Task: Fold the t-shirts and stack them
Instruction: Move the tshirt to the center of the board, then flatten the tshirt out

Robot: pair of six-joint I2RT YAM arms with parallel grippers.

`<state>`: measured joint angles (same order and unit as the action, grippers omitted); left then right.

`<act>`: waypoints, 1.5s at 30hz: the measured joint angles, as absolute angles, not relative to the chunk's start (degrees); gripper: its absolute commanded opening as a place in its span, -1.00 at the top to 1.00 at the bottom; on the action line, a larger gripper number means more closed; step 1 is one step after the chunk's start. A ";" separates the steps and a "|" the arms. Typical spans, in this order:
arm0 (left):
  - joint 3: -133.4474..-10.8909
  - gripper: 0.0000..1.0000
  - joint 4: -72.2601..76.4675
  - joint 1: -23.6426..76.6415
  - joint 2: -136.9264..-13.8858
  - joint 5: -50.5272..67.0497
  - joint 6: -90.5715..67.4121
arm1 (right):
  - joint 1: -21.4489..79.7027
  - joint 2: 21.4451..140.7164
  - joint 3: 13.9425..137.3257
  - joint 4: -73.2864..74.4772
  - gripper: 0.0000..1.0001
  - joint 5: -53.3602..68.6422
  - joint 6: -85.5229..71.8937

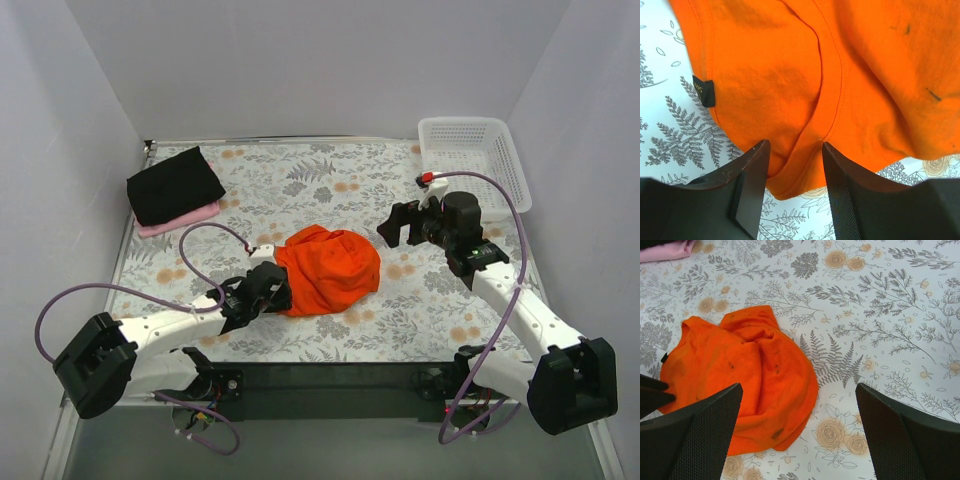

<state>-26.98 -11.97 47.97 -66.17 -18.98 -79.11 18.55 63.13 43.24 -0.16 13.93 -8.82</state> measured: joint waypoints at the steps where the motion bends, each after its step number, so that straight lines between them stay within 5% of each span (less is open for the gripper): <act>1: -26.92 0.17 -12.10 48.03 -66.17 -18.68 -79.33 | 18.55 63.13 43.24 -0.16 -0.72 13.93 -8.80; 4: -26.65 0.44 -12.47 48.18 -66.15 -17.69 -79.75 | 18.57 63.13 43.03 -0.23 -0.69 13.85 -8.86; 5: -26.59 0.99 -12.67 48.18 -66.17 -17.23 -79.85 | 18.70 63.13 42.63 -0.51 -0.68 13.80 -8.95; 16: -29.41 1.00 -15.05 48.56 -59.16 -16.08 -76.53 | 22.83 62.92 37.91 0.51 -0.64 10.15 -10.39; 23: -50.72 1.00 -12.62 48.56 -58.02 -19.66 -69.01 | 24.60 60.34 37.60 0.54 -0.64 9.45 -10.39; 36: -84.14 1.00 -13.87 45.19 -77.36 -22.68 -56.75 | 27.57 49.08 35.44 -1.17 -0.61 13.08 -10.55; 45: -83.15 1.00 -16.75 39.72 -78.96 -21.08 -56.82 | 35.38 63.99 35.46 -3.16 -0.57 10.35 -11.33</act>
